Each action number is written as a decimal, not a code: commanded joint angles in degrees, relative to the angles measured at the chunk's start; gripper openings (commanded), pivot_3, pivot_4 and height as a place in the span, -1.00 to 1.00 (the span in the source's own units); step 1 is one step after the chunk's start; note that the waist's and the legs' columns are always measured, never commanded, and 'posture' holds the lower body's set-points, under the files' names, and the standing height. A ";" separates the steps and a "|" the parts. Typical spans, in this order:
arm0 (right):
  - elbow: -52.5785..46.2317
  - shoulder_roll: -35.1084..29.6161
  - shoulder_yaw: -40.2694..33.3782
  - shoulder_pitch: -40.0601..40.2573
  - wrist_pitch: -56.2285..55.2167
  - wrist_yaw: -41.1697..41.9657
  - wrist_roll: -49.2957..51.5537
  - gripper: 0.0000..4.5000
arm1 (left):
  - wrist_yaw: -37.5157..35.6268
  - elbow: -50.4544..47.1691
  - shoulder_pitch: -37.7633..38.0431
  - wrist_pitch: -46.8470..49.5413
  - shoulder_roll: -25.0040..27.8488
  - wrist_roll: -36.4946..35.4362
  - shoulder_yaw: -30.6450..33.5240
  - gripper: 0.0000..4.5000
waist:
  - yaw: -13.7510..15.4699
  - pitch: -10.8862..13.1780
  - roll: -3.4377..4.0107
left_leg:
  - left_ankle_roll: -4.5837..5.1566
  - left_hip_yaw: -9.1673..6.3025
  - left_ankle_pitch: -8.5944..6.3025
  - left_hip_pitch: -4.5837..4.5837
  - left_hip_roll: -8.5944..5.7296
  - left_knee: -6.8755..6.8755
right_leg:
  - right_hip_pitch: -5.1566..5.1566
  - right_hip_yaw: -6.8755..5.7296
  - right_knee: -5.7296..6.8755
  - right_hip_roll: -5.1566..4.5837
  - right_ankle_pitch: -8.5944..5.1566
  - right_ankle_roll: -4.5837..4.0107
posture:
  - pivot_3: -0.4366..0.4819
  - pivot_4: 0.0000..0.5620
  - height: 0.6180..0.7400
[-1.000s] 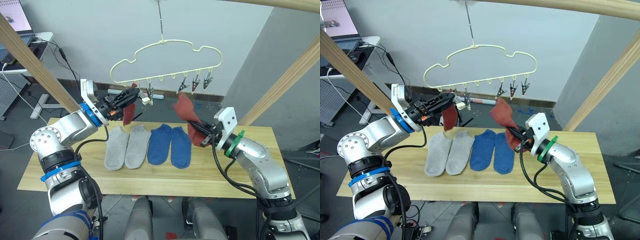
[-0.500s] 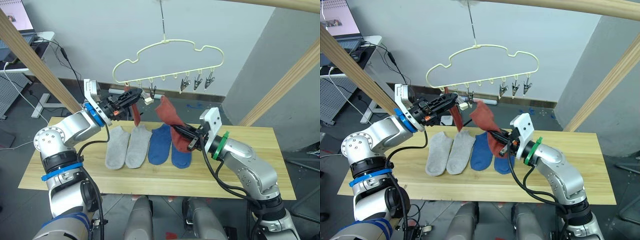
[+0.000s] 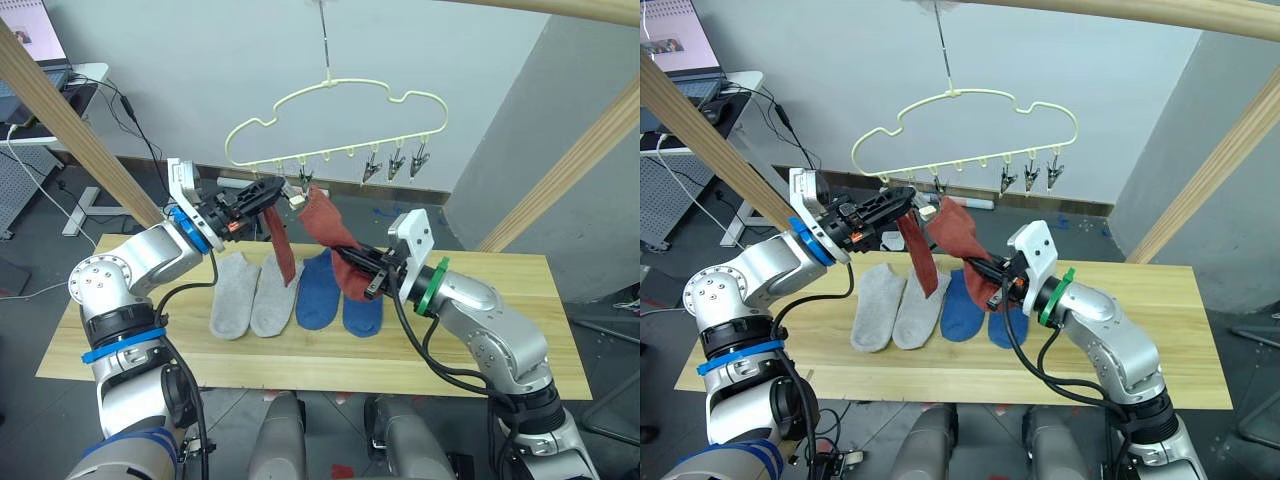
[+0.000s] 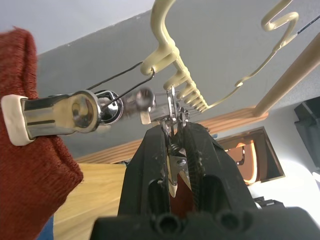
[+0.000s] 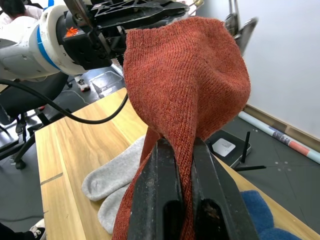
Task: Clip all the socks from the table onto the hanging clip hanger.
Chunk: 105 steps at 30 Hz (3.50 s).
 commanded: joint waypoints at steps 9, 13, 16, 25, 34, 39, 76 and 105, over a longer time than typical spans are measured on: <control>-2.99 -0.18 0.41 0.12 -0.26 -0.31 0.34 -0.99 | -0.51 -2.29 0.32 -1.55 1.43 -2.44 -0.72 -0.92 | 0.00 0.00 0.00 | 0.00 0.00 0.00 0.00 0.00 0.00 | 0.00 0.00 -0.01 0.00 0.00 0.00 | 0.26 0.01 1.00; -3.70 -0.05 0.56 -0.02 0.12 -0.42 0.65 -0.99 | -0.66 -2.27 0.32 -1.66 1.50 -2.44 -1.01 -0.92 | 0.00 0.00 0.00 | 0.00 0.00 0.00 0.00 0.00 0.00 | 0.00 0.00 -0.01 0.00 0.00 0.00 | 0.26 0.01 1.00; -4.08 0.09 1.05 -0.27 0.13 -0.30 0.56 -0.99 | -0.80 -2.15 0.21 -1.92 1.53 -2.29 -1.28 -0.92 | -0.01 0.00 0.00 | 0.00 0.00 0.00 0.00 0.00 -0.01 | 0.00 0.00 -0.02 0.00 0.00 0.00 | 0.25 0.00 1.00; -4.50 -1.23 2.82 -1.16 -1.53 0.75 -1.50 -0.99 | -0.31 -2.87 0.83 -2.75 1.34 -2.62 -1.65 -0.92 | 0.00 0.00 0.00 | 0.00 0.00 0.00 0.00 0.00 -0.03 | 0.00 -0.01 -0.05 0.00 0.00 0.00 | 0.26 0.00 1.00; -3.49 -1.91 4.43 -2.56 -3.60 1.67 -3.76 -0.99 | -0.76 -2.98 0.97 -3.20 1.60 -2.24 -2.25 -0.92 | 0.00 0.00 0.00 | 0.00 0.00 0.00 -0.01 0.00 -0.04 | 0.00 -0.01 -0.08 0.00 0.00 0.00 | 0.26 -0.01 1.00; -2.32 -1.68 6.60 -3.47 -5.37 2.03 -6.42 -0.99 | -0.79 -3.40 1.29 -3.58 1.48 -2.30 -2.66 -0.92 | 0.00 0.00 0.00 | 0.00 0.00 0.00 -0.01 0.01 -0.06 | 0.00 -0.01 -0.12 0.00 0.00 0.00 | 0.26 -0.01 1.00; 1.98 -0.42 8.61 -5.79 -9.43 3.27 -14.69 -1.00 | -7.46 -8.60 3.97 -7.35 2.35 2.23 -4.60 0.28 | 0.03 0.00 0.00 | -0.01 0.00 0.00 -0.04 0.01 -0.09 | 0.02 -0.02 -0.27 -0.02 0.02 0.02 | 0.26 -0.08 1.00; 9.89 0.69 -2.29 -0.71 -7.77 -0.71 -12.68 0.98 | -13.13 -37.88 23.33 -29.22 8.31 41.16 -21.36 1.00 | 1.76 0.00 0.01 | 0.00 0.12 -0.01 -0.03 0.05 -0.29 | -0.04 0.08 -0.41 -0.02 0.06 -0.03 | 0.41 -0.03 1.00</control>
